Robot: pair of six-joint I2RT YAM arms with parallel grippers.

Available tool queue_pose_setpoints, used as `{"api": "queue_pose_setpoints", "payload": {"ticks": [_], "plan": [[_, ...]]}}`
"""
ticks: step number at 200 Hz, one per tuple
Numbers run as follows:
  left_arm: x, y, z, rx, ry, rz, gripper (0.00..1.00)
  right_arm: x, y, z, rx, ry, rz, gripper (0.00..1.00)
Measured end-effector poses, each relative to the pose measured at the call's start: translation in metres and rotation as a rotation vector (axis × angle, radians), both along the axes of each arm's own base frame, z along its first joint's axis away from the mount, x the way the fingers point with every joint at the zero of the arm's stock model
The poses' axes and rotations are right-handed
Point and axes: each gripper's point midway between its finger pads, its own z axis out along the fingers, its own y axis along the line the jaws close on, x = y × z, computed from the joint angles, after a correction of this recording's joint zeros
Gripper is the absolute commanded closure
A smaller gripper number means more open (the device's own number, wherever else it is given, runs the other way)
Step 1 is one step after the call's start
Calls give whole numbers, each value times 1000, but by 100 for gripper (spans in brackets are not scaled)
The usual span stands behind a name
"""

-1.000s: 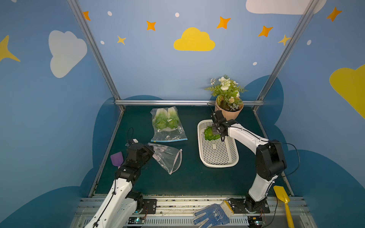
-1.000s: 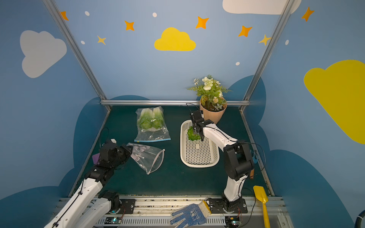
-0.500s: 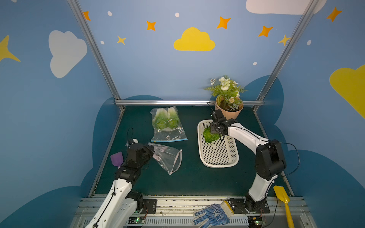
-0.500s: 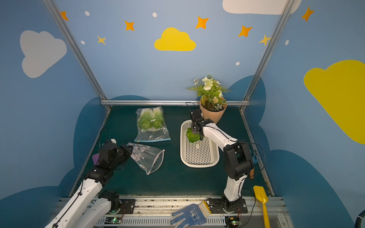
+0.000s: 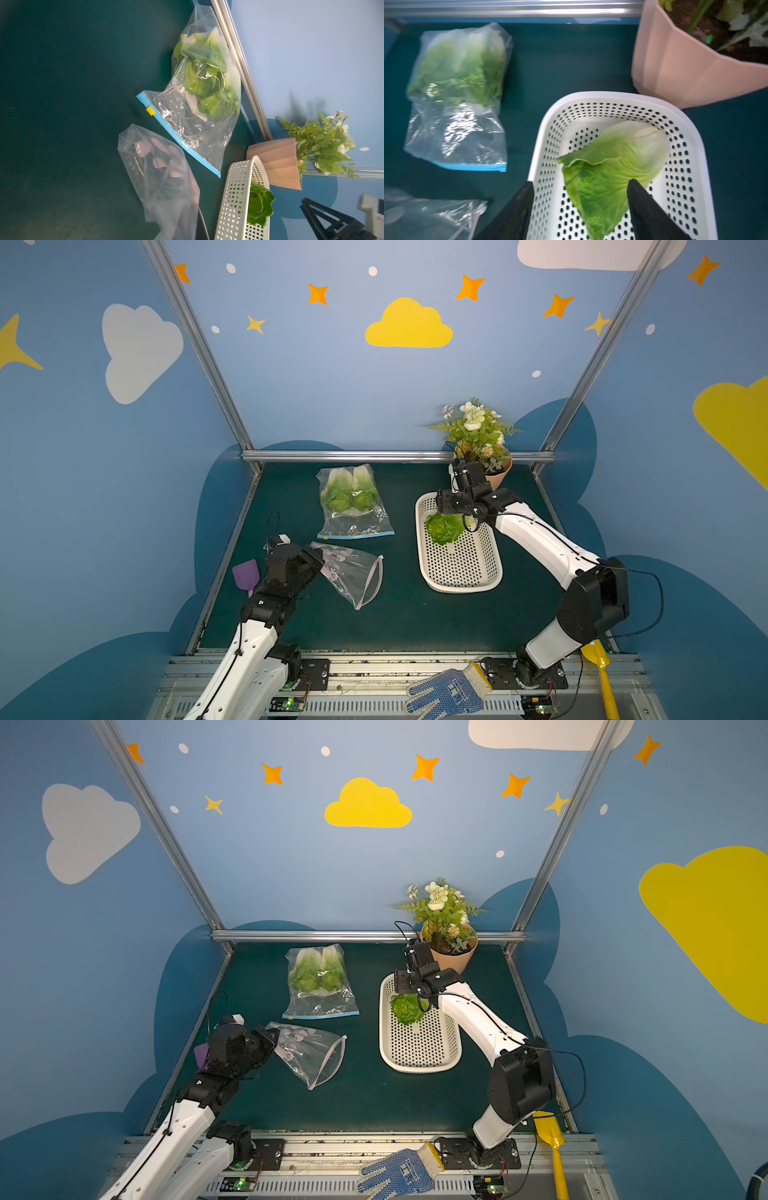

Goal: Open the zip-top bag and take out the chinese cabbages
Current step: Place the Chinese cabbage in the basket, then adjust the zipper food storage bag at the center of the board.

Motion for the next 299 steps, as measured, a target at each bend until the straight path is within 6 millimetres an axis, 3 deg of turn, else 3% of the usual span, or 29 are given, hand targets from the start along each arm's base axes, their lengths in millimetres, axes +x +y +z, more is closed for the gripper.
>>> {"api": "queue_pose_setpoints", "payload": {"ticks": [19, 46, 58, 83, 100, 131, 156, 209, 248, 299], "plan": [[-2, -1, -15, 1, 25, -7, 92, -17, 34, 11, 41, -17, 121, 29], [-4, -7, -38, 5, 85, -43, 70, -43, 77, 19, 92, -12, 285, 29], [-4, -9, -43, 5, 102, -57, 56, -49, 90, 24, 116, -15, 335, 29], [-5, -11, -48, 10, 122, -76, 47, -53, 113, 27, 159, -1, 412, 27], [-7, -12, -51, 12, 128, -82, 42, -53, 127, 18, 168, 26, 451, 27], [-14, -11, -56, 12, 153, -78, 12, -56, 150, -10, 152, 102, 514, 26], [-23, -6, -59, 28, 175, -60, 1, -63, 166, -33, 105, 151, 572, 26], [-39, 14, -42, 84, 141, 11, 0, -83, 189, -57, -35, 129, 744, 30], [-39, 18, -23, 102, 124, 28, 15, -79, 197, -79, -193, 60, 826, 46], [-24, -4, 8, 97, 127, -64, 31, -62, 199, -114, -362, 16, 881, 43]]}}
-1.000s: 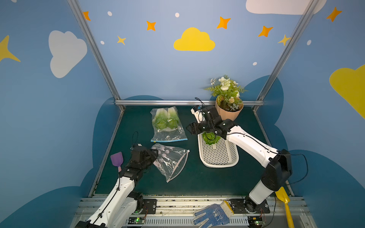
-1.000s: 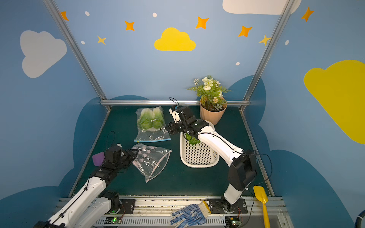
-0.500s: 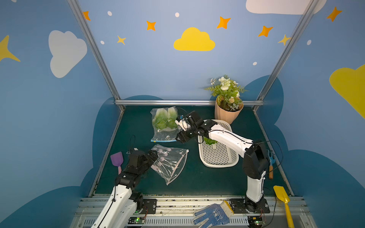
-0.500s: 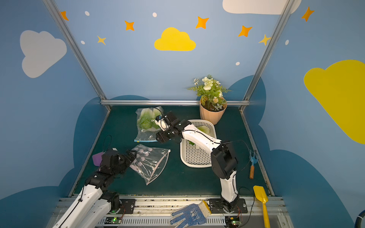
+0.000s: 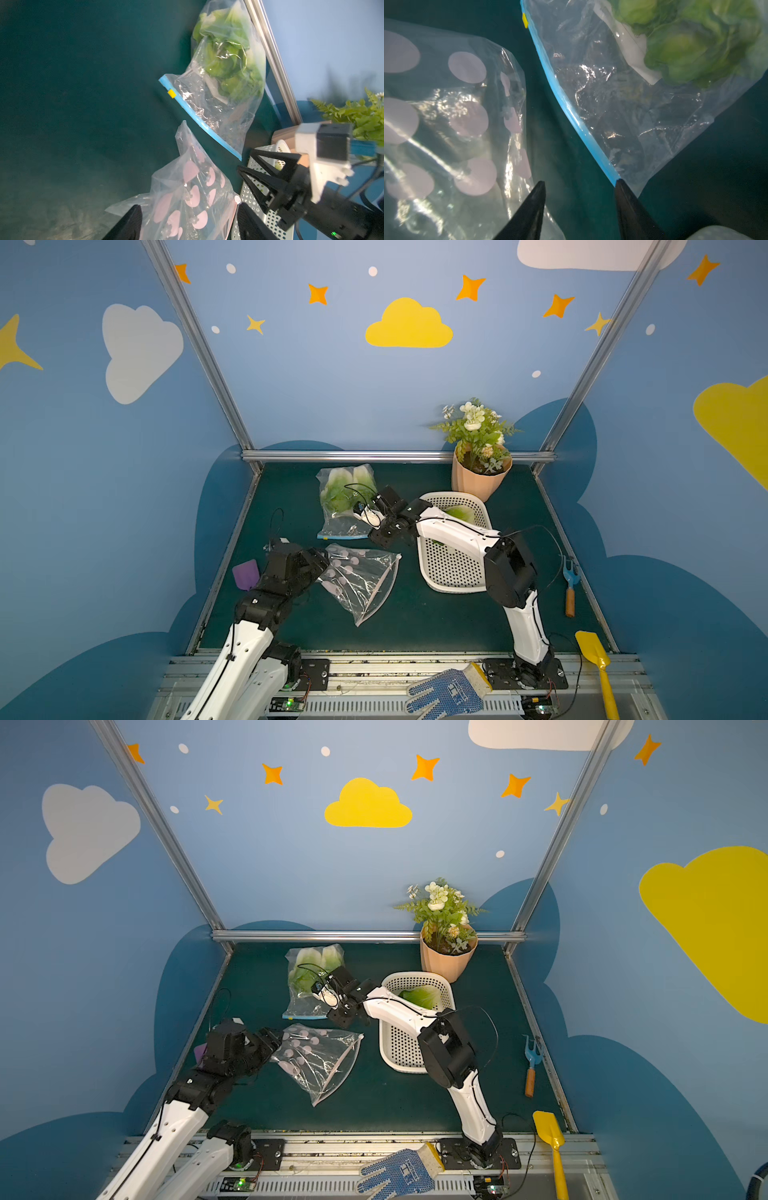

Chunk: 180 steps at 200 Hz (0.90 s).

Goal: Open the zip-top bag and take out the chinese cabbages
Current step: Adjust the zipper food storage bag at the center of the board.

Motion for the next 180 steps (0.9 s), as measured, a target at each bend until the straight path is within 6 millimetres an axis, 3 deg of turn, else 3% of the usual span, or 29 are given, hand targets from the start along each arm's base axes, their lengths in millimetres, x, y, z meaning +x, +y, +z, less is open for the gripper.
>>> {"api": "queue_pose_setpoints", "payload": {"ticks": [43, 98, 160, 180], "plan": [[1, -22, -6, 10, 45, -84, 26, 5, 7, -5, -36, -74, 60, 34], [-3, -31, -28, -5, 90, -101, 32, 9, 17, -27, -89, -142, 108, 29], [0, -48, -60, -50, 142, -122, 31, 25, 20, -43, -126, -214, 80, 29], [1, -51, -73, -62, 164, -119, 33, 31, 23, -47, -130, -227, 71, 34]]}}
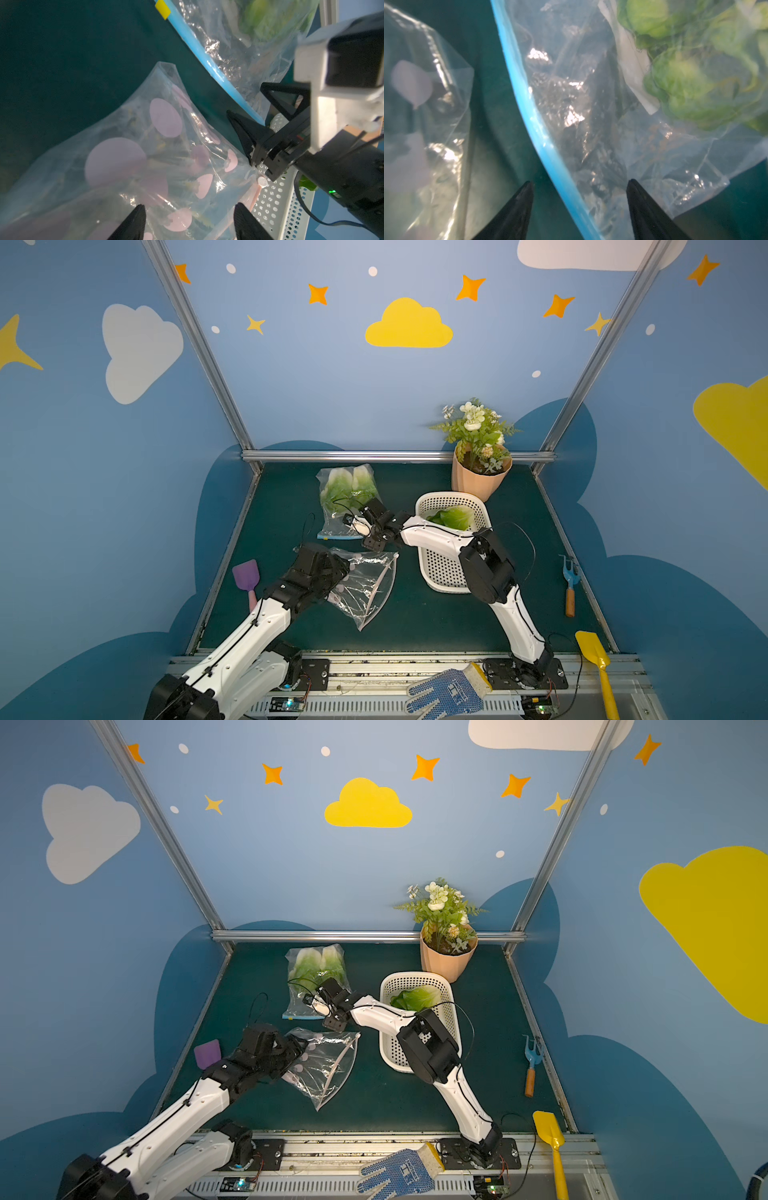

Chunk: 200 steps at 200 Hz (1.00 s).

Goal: Open the zip-top bag and take out the chinese cabbages
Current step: Adjust the zipper food storage bag at the center of the board.

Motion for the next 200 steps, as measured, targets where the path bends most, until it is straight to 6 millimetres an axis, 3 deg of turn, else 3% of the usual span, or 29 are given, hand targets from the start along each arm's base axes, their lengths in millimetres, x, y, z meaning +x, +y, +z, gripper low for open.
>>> {"api": "queue_pose_setpoints", "payload": {"ticks": [31, 56, 65, 136, 165, 200], "plan": [[-4, 3, -19, 11, 42, 19, 37, 4, 3, -3, 8, -14, -1, 59], [-7, 7, -28, 17, 49, 38, 37, 6, 6, 0, 19, -30, 3, 93], [-7, 8, -30, 18, 50, 43, 38, 7, 7, 1, 28, -31, -6, 100], [-7, 14, -39, 36, 56, 77, 44, 10, 6, 12, 57, -32, -27, 100], [-3, 14, -48, 50, 75, 85, 48, 16, 7, 53, 131, -34, -49, 100], [4, 17, -61, 83, 130, 129, 60, 39, -1, 149, 297, -99, -108, 100]]}}
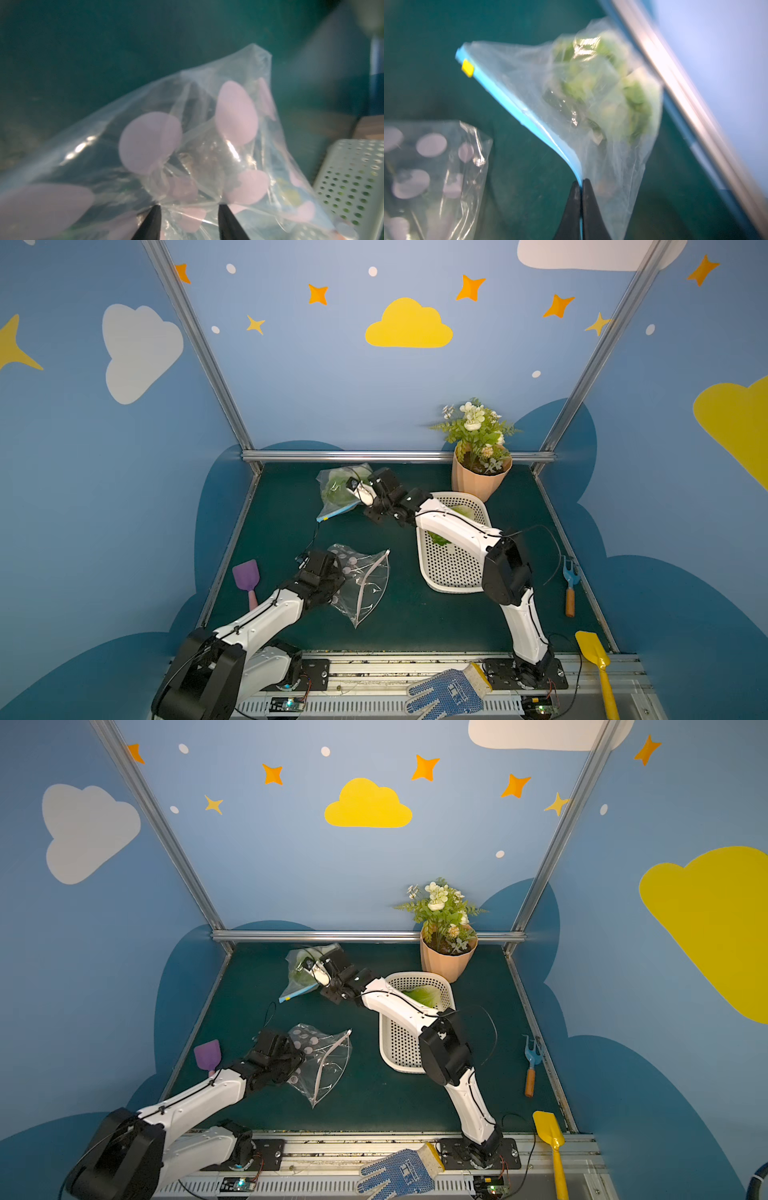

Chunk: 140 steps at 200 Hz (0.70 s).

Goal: Open the zip-top bag and take out the chinese cabbages
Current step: Adjust the zipper food storage bag at the center of the board.

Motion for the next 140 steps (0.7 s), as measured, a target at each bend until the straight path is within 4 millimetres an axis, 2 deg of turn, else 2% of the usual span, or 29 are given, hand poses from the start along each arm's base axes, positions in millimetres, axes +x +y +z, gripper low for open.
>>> {"api": "queue_pose_setpoints", "payload": {"ticks": [21, 39, 57, 85, 101, 140], "plan": [[10, 0, -2, 10, 13, 30, 62, 12, -10, 51, 80, -40, -44, 100], [19, -1, -4, 13, 20, 58, 62, 18, -15, 74, 116, -52, -72, 100], [30, 0, -6, 10, 24, 100, 63, 15, -17, 80, 123, -39, -83, 100], [54, 1, -6, -26, 5, 166, 63, 11, -20, 75, 105, -11, -86, 100], [70, 1, -6, -49, -13, 191, 60, 9, -21, 74, 103, 1, -91, 100], [100, -3, -3, -70, -29, 205, 58, 12, -26, 86, 107, -14, -119, 100]]}}
